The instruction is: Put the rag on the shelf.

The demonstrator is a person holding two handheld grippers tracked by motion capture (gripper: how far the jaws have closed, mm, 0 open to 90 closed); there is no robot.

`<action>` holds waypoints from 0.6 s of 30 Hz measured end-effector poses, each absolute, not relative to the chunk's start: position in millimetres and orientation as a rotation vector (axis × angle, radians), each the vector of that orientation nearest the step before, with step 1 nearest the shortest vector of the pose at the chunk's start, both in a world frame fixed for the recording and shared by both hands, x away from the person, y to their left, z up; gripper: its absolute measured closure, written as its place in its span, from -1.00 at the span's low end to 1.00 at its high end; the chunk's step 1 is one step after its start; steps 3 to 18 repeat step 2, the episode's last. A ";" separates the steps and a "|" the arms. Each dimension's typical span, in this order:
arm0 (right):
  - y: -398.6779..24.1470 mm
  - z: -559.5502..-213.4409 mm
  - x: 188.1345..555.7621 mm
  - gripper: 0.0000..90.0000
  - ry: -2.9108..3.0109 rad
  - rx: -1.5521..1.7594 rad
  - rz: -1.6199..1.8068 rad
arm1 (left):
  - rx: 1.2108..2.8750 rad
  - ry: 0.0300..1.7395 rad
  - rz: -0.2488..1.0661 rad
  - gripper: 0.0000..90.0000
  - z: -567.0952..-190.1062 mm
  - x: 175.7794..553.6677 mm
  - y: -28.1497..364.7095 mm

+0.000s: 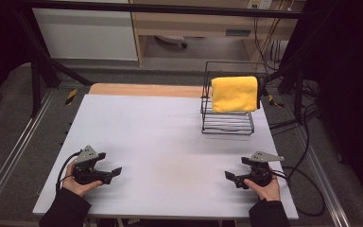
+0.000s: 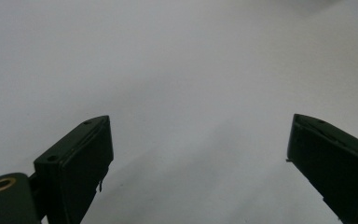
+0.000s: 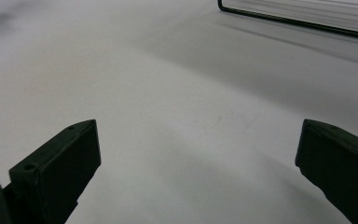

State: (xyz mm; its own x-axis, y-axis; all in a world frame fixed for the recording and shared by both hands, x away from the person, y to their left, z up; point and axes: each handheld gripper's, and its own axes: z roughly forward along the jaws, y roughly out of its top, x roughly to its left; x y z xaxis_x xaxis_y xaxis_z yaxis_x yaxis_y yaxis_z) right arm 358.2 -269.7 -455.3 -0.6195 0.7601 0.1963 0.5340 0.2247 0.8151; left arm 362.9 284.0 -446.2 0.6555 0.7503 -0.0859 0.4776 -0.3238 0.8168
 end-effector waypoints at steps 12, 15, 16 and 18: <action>-269.4 -455.4 358.0 -0.98 2.258 1.226 1.340 | 1.984 0.961 0.386 -0.84 -446.8 363.0 284.7; -269.4 -455.4 358.0 -0.98 2.258 1.226 1.340 | 1.984 0.961 0.386 -0.84 -446.8 363.0 284.7; -269.4 -455.4 358.0 -0.98 2.258 1.226 1.340 | 1.984 0.961 0.386 -0.84 -446.8 363.0 284.7; -269.4 -455.4 358.0 -0.98 2.258 1.226 1.340 | 1.984 0.961 0.386 -0.84 -446.8 363.0 284.7</action>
